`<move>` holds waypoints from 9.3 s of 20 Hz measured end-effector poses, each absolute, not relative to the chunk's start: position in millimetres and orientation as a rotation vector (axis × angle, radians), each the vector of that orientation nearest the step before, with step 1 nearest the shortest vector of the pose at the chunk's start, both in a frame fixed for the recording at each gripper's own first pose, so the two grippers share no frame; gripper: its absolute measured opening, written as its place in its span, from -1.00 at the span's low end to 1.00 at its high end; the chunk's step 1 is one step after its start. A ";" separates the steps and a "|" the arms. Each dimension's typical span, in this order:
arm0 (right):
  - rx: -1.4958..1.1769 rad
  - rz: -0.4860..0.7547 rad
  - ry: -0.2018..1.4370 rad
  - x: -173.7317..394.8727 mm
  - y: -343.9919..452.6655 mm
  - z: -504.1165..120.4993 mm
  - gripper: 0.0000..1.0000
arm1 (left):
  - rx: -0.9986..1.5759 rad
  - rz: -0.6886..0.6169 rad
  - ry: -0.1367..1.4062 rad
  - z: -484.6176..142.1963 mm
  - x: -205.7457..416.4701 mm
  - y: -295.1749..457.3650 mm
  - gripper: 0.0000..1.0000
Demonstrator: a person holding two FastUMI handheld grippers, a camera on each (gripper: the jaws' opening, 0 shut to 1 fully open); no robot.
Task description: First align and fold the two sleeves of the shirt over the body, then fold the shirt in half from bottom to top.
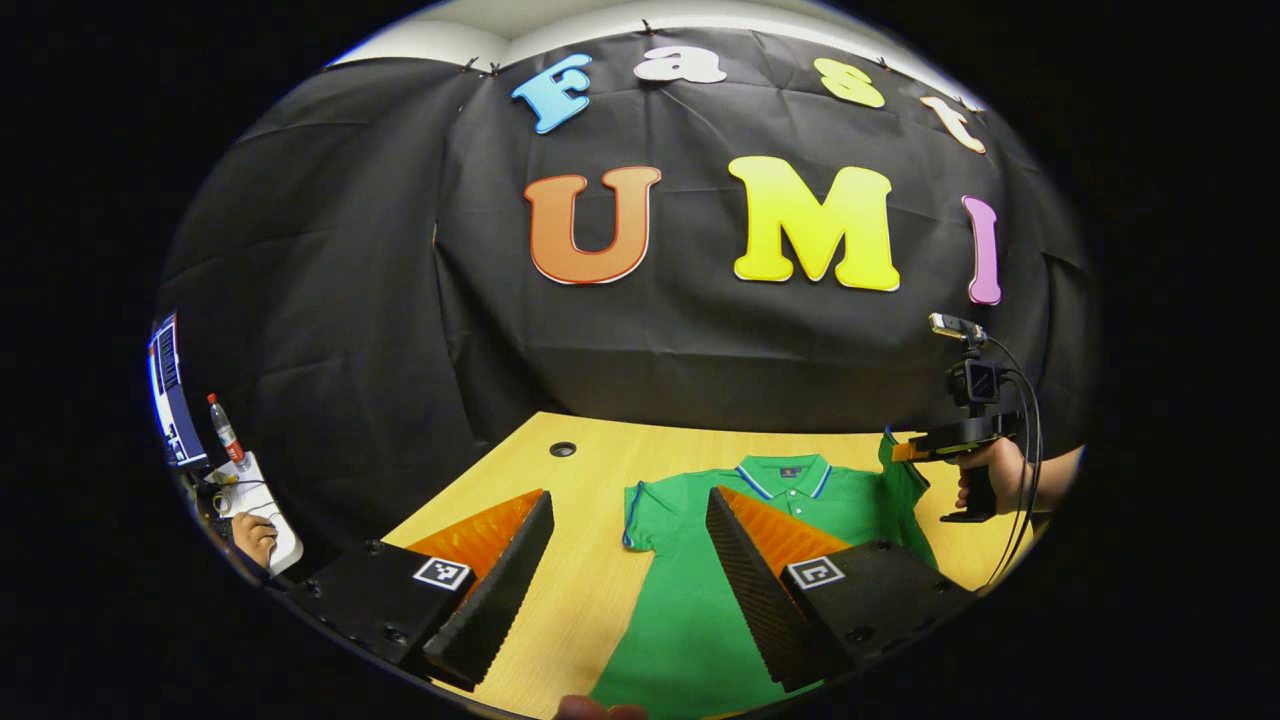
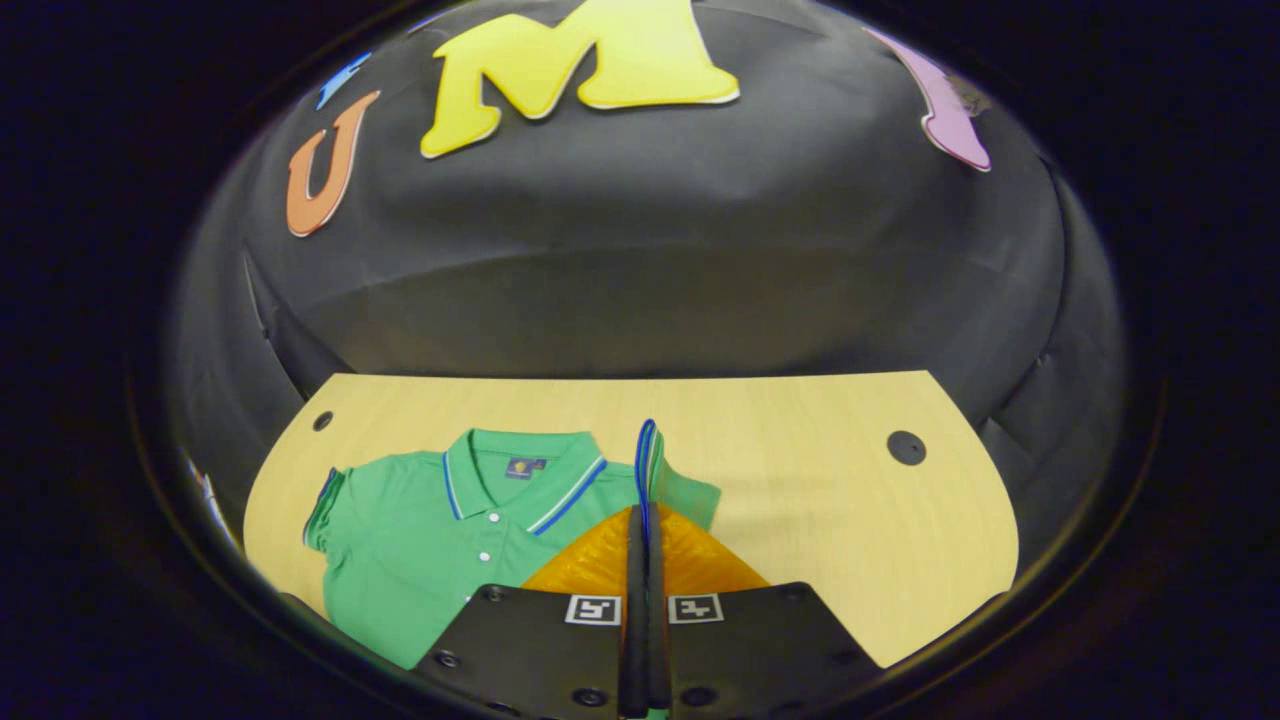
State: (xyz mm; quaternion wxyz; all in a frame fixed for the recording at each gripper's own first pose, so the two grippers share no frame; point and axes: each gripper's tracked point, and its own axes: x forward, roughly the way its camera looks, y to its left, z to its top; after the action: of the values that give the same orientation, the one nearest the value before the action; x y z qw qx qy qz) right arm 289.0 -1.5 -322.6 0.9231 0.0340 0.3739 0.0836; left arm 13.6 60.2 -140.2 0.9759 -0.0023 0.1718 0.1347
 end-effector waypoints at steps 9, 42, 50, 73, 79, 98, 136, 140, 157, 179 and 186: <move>0.019 0.268 0.874 268.2 73.7 -362.7 -0.82 | -0.018 0.330 0.383 -145.4 -3.4 95.2 0.98; -0.065 0.134 0.698 18.4 -71.9 -179.4 0.93 | -0.240 -0.058 0.829 -355.9 197.4 112.3 0.96; -0.021 0.047 0.761 5.9 -98.3 -209.5 0.94 | -0.232 -0.050 0.884 -388.3 211.7 106.0 0.63; 0.048 -0.046 0.739 -7.9 -129.0 -221.8 0.93 | -0.105 -0.040 0.777 -335.1 239.1 90.8 -0.93; 0.062 -0.056 0.705 -9.0 -141.5 -212.8 0.92 | -0.106 -0.135 0.733 -305.7 251.5 28.0 -0.93; 0.126 -0.074 0.677 3.5 -157.4 -210.5 0.92 | -0.104 -0.193 0.736 -298.5 230.8 -51.0 1.00; -0.200 0.339 1.179 -162.5 -93.5 -399.0 0.94 | 0.069 -0.320 1.147 -380.3 -199.2 20.0 0.99; -0.163 0.332 1.193 -166.9 -90.1 -401.4 0.90 | 0.096 -0.312 1.151 -385.6 -201.8 21.3 0.99; -0.010 0.404 1.189 -154.9 -70.2 -377.8 -0.92 | 0.023 -0.317 1.091 -355.5 -177.0 3.0 -0.93; 0.162 0.335 0.885 65.3 -49.0 -249.7 -0.91 | 0.020 -0.343 0.726 -228.9 30.3 13.4 -0.94; 0.187 0.337 0.812 137.1 -38.5 -221.5 -0.92 | -0.069 -0.311 0.621 -192.7 111.8 18.8 -0.94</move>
State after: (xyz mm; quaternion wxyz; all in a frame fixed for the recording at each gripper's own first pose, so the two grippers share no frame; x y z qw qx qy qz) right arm 137.1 -38.5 -221.5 0.9007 0.0906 0.3923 0.1630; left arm 111.8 18.8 -192.7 0.9398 -0.0339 0.3041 -0.1522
